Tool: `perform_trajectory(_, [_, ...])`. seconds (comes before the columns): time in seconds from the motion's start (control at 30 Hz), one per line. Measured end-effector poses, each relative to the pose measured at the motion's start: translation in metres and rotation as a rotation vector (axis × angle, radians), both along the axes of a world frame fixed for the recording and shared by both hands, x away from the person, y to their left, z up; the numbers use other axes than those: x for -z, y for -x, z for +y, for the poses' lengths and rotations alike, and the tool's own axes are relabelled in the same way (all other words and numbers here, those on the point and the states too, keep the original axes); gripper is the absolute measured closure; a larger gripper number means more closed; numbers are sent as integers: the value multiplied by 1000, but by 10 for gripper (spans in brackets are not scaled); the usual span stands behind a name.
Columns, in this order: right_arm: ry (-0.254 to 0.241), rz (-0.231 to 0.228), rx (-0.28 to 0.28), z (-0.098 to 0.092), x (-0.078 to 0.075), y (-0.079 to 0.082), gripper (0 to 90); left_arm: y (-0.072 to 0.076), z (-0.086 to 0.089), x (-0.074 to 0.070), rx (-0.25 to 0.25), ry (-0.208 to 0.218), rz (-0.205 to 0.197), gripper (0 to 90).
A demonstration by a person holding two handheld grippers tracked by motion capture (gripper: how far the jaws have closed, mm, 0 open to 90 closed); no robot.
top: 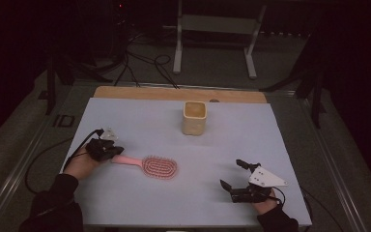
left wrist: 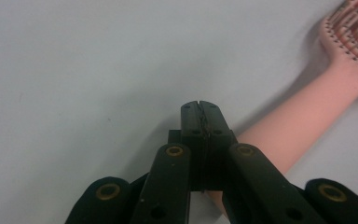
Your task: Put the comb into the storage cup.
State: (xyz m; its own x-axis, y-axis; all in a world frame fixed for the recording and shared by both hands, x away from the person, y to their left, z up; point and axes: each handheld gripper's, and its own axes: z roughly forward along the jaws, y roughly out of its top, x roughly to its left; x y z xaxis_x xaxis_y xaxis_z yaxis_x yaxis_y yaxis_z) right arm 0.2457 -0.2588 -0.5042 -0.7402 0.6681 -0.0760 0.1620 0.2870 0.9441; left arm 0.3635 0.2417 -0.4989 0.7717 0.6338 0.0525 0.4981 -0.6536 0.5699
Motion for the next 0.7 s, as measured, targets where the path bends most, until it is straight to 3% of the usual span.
perform_trajectory(0.7, [-6,10,33,-3,2,-3,93,39,4,-1,63,-32,53,899])
